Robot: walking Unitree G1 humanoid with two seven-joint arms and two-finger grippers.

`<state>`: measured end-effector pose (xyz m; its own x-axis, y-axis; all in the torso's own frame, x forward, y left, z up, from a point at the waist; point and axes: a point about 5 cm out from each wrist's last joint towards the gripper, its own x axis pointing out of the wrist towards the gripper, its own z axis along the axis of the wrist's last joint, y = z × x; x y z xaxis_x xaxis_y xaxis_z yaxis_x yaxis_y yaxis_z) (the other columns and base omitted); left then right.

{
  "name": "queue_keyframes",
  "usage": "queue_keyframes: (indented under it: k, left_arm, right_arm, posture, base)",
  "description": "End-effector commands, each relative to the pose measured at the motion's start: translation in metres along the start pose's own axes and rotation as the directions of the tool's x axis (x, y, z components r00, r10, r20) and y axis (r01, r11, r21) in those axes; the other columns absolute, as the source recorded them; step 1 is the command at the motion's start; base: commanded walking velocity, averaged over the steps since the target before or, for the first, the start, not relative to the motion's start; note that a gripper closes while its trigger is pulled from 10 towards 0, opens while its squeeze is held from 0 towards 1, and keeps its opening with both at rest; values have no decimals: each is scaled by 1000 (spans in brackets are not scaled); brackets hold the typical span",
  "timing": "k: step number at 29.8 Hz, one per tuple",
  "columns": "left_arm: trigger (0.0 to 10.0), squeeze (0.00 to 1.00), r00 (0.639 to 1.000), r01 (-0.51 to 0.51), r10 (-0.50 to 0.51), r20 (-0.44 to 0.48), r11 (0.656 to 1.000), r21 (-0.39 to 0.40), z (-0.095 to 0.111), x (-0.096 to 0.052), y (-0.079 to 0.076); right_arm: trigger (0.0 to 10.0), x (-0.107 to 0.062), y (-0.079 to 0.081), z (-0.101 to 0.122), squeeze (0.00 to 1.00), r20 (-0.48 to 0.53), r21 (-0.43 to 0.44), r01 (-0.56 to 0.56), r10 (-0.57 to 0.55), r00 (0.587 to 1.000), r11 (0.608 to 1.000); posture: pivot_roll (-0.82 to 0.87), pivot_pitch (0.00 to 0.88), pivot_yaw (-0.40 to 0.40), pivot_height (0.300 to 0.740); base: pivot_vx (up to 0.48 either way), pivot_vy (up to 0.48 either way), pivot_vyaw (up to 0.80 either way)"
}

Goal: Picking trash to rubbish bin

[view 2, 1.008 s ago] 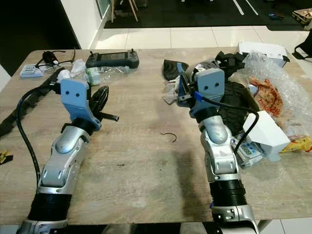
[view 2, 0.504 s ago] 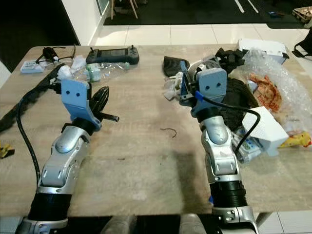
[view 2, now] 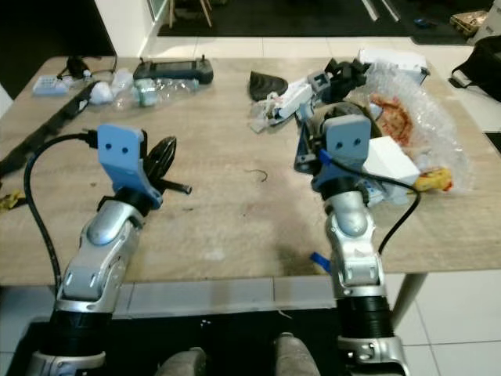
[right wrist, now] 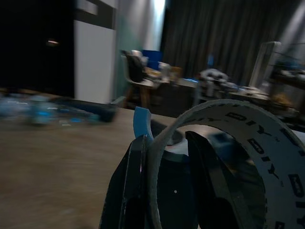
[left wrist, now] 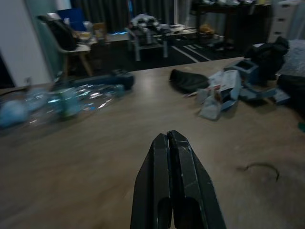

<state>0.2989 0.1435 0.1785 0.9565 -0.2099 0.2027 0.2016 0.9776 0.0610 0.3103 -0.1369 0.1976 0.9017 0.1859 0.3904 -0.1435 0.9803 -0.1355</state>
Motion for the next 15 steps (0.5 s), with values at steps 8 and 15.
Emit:
queue_keyframes:
  k: [8, 15]
  left_arm:
    - [10000, 0, 997, 67, -66, -41, 997, 24, -4, -1, -5]
    - [10000, 0, 993, 89, -88, -80, 996, 21, -9, -1, -8]
  right_arm:
    - [10000, 0, -1, 1, 0, 4, 17, 18, -18, 1000, 1000]
    - [10000, 0, -3, -1, 0, -5, 24, 33, -33, 999, 999]
  posture:
    - [-3, 55, 21, 740]
    - [-4, 57, 23, 740]
  base:
    - [0, 0, 0]
    - [0, 0, 0]
